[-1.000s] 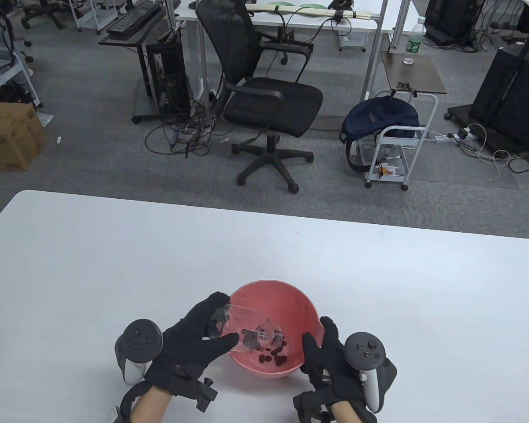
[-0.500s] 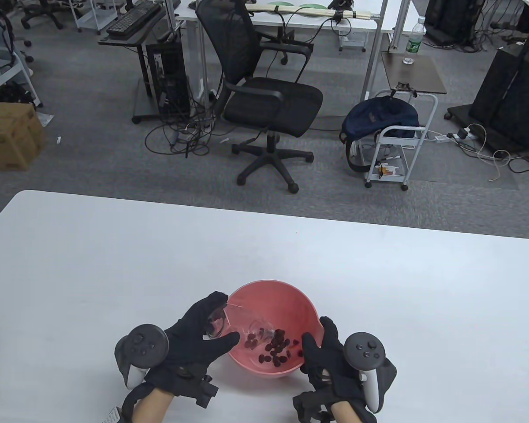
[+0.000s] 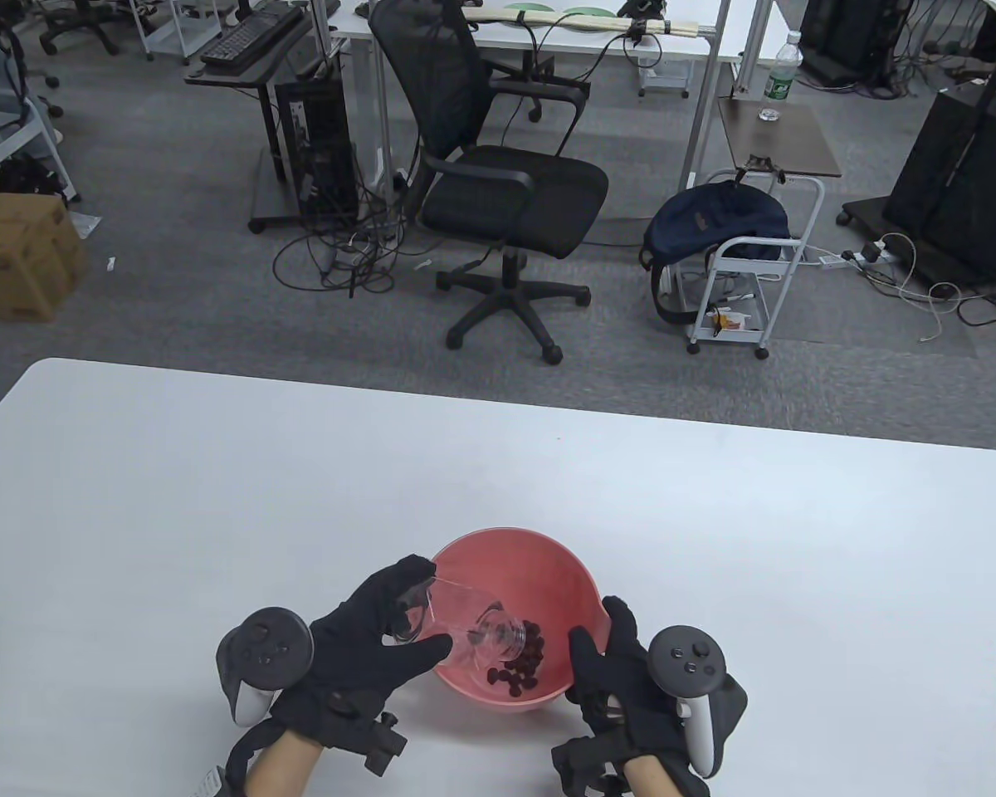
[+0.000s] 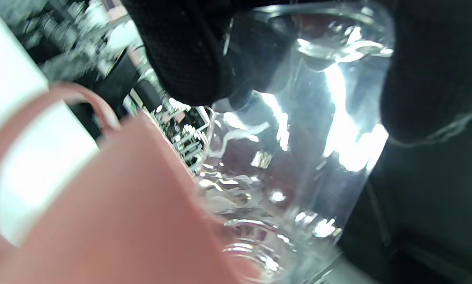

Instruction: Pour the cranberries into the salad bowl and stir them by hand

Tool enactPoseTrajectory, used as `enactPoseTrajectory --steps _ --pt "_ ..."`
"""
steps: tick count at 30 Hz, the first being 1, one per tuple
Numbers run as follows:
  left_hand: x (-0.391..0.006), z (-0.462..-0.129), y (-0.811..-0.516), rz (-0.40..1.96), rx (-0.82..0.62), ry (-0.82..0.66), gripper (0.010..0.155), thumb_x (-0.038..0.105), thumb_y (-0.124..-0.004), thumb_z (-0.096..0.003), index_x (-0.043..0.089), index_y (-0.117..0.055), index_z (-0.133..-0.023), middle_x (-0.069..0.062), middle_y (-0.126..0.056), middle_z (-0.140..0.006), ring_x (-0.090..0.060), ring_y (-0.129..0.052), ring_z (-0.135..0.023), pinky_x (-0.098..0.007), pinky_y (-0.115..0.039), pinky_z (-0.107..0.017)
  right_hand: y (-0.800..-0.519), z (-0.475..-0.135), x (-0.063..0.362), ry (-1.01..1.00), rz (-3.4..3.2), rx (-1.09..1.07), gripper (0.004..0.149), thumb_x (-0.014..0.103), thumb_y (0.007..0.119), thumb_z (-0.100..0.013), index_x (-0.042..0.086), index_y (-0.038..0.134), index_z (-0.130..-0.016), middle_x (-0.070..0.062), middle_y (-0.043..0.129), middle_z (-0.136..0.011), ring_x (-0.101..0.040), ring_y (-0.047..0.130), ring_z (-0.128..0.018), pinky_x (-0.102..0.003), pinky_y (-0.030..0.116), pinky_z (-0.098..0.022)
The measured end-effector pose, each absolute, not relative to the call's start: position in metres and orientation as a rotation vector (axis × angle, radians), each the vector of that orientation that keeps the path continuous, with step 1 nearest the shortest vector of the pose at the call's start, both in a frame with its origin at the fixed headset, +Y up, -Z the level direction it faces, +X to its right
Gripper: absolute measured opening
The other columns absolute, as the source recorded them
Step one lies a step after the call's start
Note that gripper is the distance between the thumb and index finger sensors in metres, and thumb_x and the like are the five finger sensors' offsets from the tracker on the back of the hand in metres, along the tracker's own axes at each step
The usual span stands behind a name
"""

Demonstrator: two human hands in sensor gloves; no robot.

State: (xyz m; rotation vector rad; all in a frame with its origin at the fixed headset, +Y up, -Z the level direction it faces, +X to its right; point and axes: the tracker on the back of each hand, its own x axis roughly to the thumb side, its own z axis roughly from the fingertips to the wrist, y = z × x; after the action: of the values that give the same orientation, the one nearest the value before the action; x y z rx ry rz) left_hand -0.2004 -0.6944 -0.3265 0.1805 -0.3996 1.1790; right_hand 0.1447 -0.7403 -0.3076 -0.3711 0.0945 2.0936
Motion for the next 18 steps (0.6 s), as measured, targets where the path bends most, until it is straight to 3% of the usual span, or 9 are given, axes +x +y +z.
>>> enactPoseTrajectory --steps 3,6,7,9,12,14,18 --pt "-0.199 -0.324 -0.687 0.768 0.275 -0.413 0.084 0.070 -0.102 -0.0348 0.051 -0.061 -0.105 0.011 -0.079 -0.111 -0.020 -0.095 -0.091 -0.027 -0.091 -0.062 -0.740 -0.308 0.145 0.096 2.090 -0.369 0.070 0.059 0.074 -0.050 0.025 0.046 -0.104 -0.013 0.075 -0.101 -0.020 0.103 -0.039 -0.023 0.092 -0.021" --pt "-0.198 -0.328 -0.696 1.165 0.159 -0.437 0.083 0.066 -0.104 -0.0349 0.050 -0.062 -0.105 0.008 -0.079 -0.111 -0.024 -0.095 -0.091 -0.030 -0.090 -0.061 -0.740 -0.308 0.145 0.095 2.092 -0.370 0.070 0.059 0.074 -0.050 0.025 0.046 -0.104 -0.013 0.075 -0.101 -0.020 0.103 -0.039 -0.023 0.092 -0.021" --pt "-0.198 -0.327 -0.695 1.150 0.176 -0.415 0.083 0.064 -0.106 -0.0346 0.049 -0.063 -0.105 0.007 -0.078 -0.111 -0.026 -0.094 -0.092 -0.032 -0.089 -0.062 -0.740 -0.308 0.145 0.095 2.091 -0.369 0.070 0.059 0.074 -0.050 0.025 0.046 -0.104 -0.013 0.076 -0.101 -0.020 0.103 -0.039 -0.023 0.092 -0.021" --pt "-0.200 -0.328 -0.693 0.898 0.253 -0.420 0.085 0.069 -0.101 -0.0361 0.050 -0.057 -0.107 0.010 -0.075 -0.112 -0.021 -0.093 -0.093 -0.027 -0.090 -0.063 -0.740 -0.308 0.145 0.096 2.090 -0.369 0.070 0.059 0.074 -0.050 0.025 0.046 -0.104 -0.013 0.075 -0.101 -0.020 0.103 -0.039 -0.023 0.092 -0.021" --pt "-0.204 -0.329 -0.697 1.055 0.227 -0.373 0.083 0.069 -0.097 -0.0395 0.054 -0.053 -0.108 0.003 -0.070 -0.113 -0.024 -0.092 -0.092 -0.027 -0.091 -0.062 -0.740 -0.308 0.145 0.094 2.092 -0.371 0.070 0.059 0.074 -0.050 0.025 0.046 -0.104 -0.013 0.076 -0.101 -0.020 0.103 -0.039 -0.023 0.092 -0.021" --pt "-0.211 -0.332 -0.698 1.095 0.231 -0.346 0.073 0.072 -0.089 -0.0440 0.056 -0.055 -0.107 0.000 -0.065 -0.112 -0.024 -0.093 -0.089 -0.024 -0.092 -0.060 -0.741 -0.308 0.145 0.096 2.090 -0.370 0.070 0.059 0.074 -0.050 0.025 0.046 -0.104 -0.012 0.076 -0.101 -0.020 0.103 -0.039 -0.023 0.093 -0.021" --pt "-0.225 -0.335 -0.701 1.129 0.272 -0.274 0.076 0.075 -0.092 -0.0400 0.052 -0.055 -0.102 -0.003 -0.064 -0.109 -0.023 -0.098 -0.085 -0.022 -0.097 -0.055 -0.741 -0.308 0.145 0.095 2.090 -0.370 0.070 0.059 0.074 -0.050 0.025 0.046 -0.104 -0.013 0.075 -0.101 -0.020 0.103 -0.039 -0.023 0.092 -0.021"
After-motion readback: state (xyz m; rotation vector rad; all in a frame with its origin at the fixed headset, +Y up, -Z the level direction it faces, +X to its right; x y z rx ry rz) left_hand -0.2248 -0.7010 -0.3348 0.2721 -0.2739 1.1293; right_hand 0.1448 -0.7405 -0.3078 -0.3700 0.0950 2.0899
